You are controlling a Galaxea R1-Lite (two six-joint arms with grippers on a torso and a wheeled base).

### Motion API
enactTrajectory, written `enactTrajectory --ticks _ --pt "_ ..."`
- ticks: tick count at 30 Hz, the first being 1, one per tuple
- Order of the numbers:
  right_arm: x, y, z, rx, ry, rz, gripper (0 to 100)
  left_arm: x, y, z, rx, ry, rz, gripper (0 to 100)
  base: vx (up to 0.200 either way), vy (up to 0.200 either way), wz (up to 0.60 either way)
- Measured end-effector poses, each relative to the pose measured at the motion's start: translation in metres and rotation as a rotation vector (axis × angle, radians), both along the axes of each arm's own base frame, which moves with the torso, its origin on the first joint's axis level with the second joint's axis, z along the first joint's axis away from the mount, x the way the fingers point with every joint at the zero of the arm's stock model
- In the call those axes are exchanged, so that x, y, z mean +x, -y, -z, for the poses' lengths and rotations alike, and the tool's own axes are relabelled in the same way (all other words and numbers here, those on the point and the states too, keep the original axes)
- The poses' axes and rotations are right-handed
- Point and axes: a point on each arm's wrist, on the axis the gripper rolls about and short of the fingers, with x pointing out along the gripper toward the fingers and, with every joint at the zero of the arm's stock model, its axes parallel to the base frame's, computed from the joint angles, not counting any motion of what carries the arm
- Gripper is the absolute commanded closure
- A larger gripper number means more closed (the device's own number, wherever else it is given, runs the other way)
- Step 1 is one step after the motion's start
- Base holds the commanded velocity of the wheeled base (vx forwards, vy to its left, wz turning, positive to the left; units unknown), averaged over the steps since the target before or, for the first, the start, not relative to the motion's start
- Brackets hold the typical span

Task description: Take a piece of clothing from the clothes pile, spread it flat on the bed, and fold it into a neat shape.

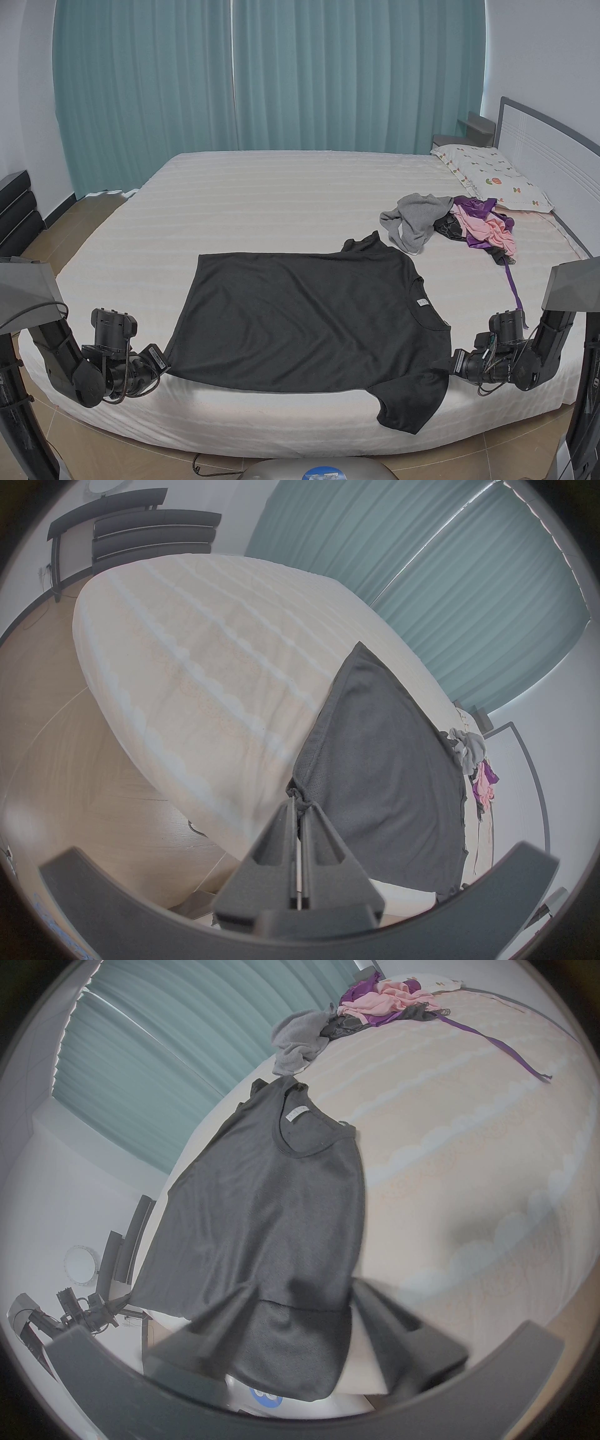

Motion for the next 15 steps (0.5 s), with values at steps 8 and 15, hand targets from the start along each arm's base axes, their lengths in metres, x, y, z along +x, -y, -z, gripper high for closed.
enactTrajectory --ticks 8,15 --pt "-0.010 0.003 0.002 -0.008 -0.032 0.011 100 -0.006 -0.002 0.005 0.048 -0.062 0.040 100 0.000 0.000 0.00" --pt "-0.019 0.014 -0.006 -0.010 -0.028 0.045 100 -0.008 -0.004 0.006 0.080 -0.075 0.059 100 0.000 0.000 0.00"
